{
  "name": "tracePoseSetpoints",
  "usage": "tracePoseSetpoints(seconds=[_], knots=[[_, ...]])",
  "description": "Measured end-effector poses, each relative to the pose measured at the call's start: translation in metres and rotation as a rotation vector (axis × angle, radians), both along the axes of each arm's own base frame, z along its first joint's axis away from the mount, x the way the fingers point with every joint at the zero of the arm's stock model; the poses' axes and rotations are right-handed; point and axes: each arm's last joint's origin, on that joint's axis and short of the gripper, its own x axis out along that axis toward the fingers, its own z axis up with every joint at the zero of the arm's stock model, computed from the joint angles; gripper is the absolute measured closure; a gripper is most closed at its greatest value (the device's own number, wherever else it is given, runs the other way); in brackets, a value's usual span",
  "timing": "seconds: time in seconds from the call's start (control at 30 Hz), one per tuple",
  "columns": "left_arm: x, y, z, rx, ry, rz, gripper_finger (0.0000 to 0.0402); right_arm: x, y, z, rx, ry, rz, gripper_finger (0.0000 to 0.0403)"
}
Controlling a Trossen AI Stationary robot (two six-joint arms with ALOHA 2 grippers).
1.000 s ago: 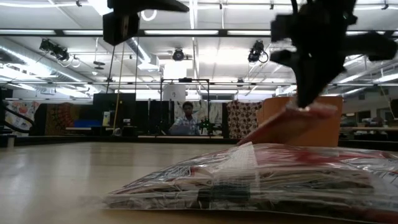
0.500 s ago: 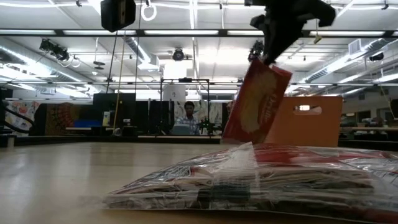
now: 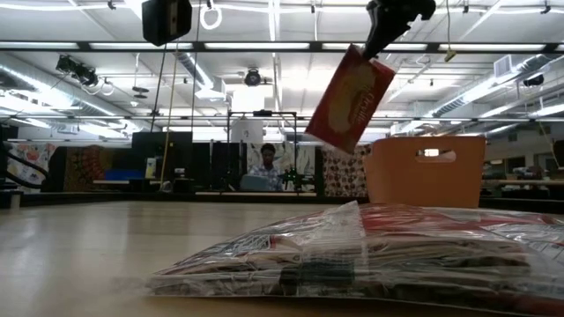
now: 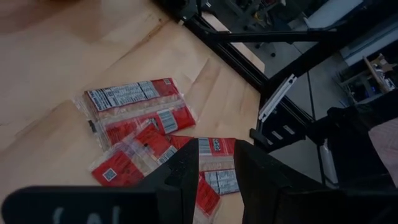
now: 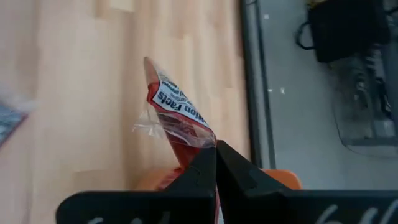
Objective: Sort popcorn bags into baskets
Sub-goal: Put the red popcorn bag into the orange bin
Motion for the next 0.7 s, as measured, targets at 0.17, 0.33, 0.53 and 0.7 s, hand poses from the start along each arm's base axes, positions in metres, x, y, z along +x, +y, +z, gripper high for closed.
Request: tracePoseSetpoints(seconds=[0.17, 0.33, 0.53, 0.7], knots=[[0.0, 0.001, 0.0, 0.009, -0.004, 0.019, 0.0295, -0.02, -0.02, 0.019, -0.051, -0.064, -0.065, 0.0398], [0.0, 0.001, 0.0, 0.014, -0.005, 0.029, 0.0295, -0.042, -0.039, 0.033, -0.06, -0.123, -0.14, 0.0398], [0.001, 0.003, 0.0, 0.019, -0.008, 0.047, 0.0295, -0.063, -0.056, 0.044, -0.089, -0.148, -0.189, 0.0398], [0.003, 0.008, 0.0, 0.02, -0.008, 0.066, 0.0295, -0.076, -0.067, 0.049, -0.108, -0.15, -0.232, 0.0398]])
